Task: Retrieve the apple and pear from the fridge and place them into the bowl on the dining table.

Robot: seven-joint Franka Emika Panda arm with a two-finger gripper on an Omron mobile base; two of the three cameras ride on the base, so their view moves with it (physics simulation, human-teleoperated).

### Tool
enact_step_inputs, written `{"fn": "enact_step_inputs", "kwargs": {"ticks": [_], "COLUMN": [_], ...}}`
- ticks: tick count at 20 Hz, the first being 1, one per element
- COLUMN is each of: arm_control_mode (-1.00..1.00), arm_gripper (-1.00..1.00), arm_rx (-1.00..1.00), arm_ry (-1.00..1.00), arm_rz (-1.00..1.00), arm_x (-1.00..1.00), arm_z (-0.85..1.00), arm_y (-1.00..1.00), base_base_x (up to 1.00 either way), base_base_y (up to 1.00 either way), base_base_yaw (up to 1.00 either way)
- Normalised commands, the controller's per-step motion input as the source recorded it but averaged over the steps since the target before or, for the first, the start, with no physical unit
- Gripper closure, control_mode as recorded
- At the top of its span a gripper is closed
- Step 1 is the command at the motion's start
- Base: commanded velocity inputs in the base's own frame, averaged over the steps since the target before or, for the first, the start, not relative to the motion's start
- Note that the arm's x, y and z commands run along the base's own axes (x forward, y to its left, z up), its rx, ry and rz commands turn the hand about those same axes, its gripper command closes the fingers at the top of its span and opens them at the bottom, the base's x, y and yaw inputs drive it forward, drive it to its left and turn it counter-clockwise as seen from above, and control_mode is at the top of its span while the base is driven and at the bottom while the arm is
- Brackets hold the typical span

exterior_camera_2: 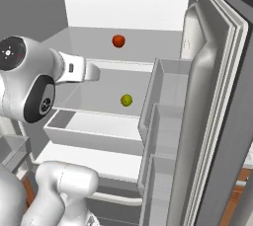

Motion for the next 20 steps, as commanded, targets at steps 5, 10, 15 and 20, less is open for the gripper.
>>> {"fn": "enact_step_inputs", "kwargs": {"ticks": [5,10,15,20], "arm_control_mode": [-1.00,-1.00,-1.00,-1.00], "arm_gripper": [-1.00,-1.00,-1.00,-1.00], "arm_rx": [-0.05,0.03,0.13,0.12], "arm_ry": [-0.21,0.00,0.08,0.12], "arm_rz": [-0.01,-0.06,-0.08,-0.03], "arm_x": [0.26,0.08,0.15,0.23], "arm_z": [0.01,0.30,0.55,0.31], "arm_y": [-0.03,-0.10,-0.12,-0.04], "base_base_x": [0.00,0.00,0.00,0.00], "base_base_y": [0.00,0.00,0.00,0.00], "base_base_yaw": [0.00,0.00,0.00,0.00]}}
